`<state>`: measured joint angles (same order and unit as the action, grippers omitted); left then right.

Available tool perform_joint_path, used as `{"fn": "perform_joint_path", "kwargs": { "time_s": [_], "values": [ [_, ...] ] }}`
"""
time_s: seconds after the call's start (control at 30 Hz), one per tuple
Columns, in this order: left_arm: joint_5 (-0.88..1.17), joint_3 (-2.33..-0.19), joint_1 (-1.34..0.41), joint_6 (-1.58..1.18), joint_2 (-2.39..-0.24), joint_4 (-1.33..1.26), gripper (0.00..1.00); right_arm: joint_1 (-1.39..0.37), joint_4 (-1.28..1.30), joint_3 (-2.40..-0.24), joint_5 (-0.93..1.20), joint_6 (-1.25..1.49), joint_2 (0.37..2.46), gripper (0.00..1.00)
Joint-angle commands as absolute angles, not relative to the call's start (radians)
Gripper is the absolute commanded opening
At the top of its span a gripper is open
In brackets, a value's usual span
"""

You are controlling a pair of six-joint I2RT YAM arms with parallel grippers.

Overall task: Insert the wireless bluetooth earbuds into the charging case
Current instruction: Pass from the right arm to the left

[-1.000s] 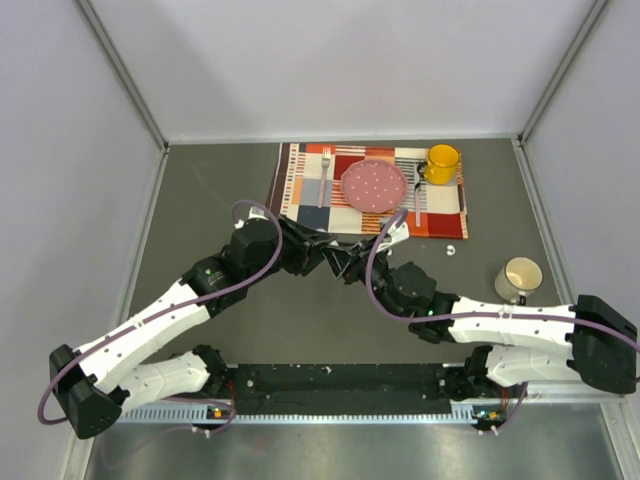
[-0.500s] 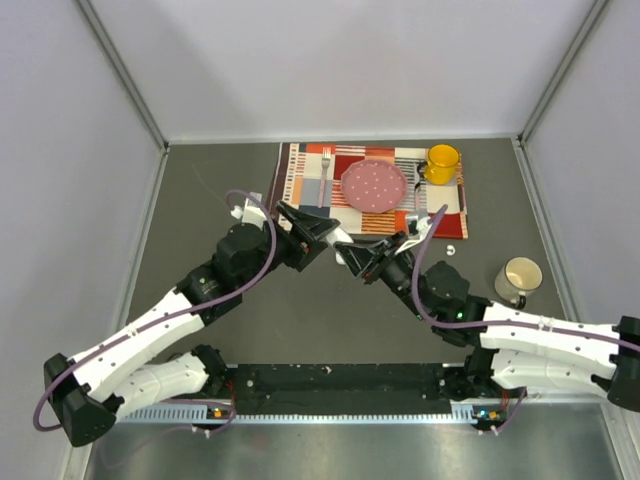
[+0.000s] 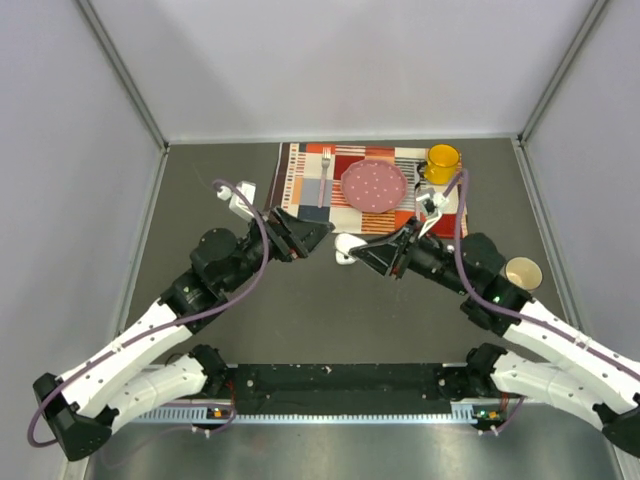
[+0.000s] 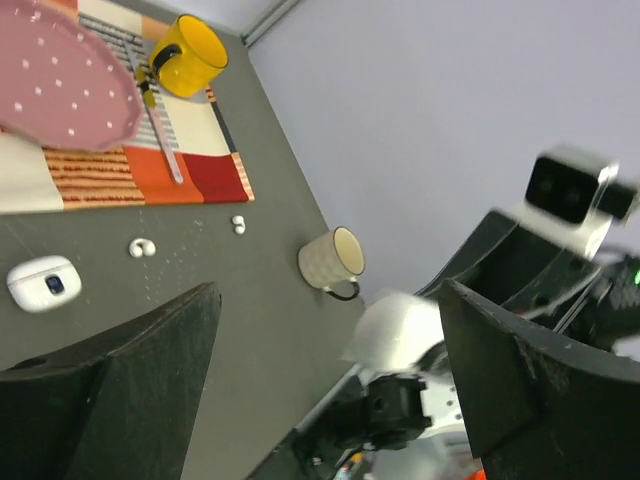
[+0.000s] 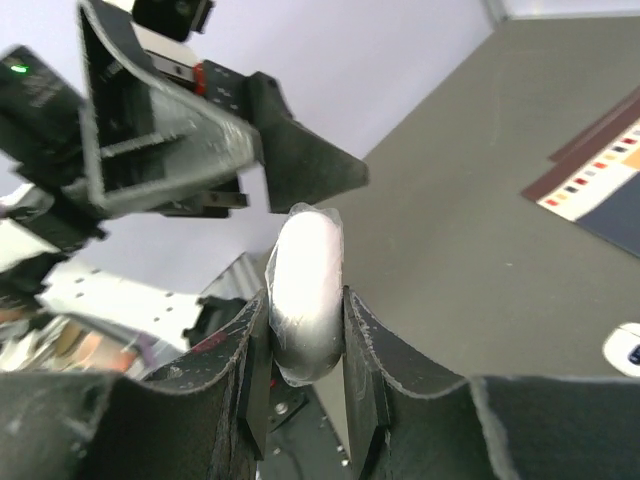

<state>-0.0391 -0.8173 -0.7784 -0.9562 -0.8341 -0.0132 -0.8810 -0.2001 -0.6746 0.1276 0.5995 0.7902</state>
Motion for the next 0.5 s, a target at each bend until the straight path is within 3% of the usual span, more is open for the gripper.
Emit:
{"fn": "perform_joint_path", "kwargs": {
  "time_s": [0.0, 0.23, 0.47],
  "values": [
    [0.121, -0.778, -0.776, -0.681, -0.793, -0.094, 0.94, -0.770, -0.160, -0.790, 0.538, 0.704, 0.801, 0.00],
    [0.232, -0.617, -0.776, -0.419, -0.582, -0.225, 0.95, -0.721, -0.144, -0.830, 0.687, 0.732, 0.839, 0.00],
    [0.329, -0.471, -0.776, -0.382, -0.449, -0.422, 0.92, -0.712, -0.166, -0.818, 0.686, 0.732, 0.844, 0.00]
  ]
}}
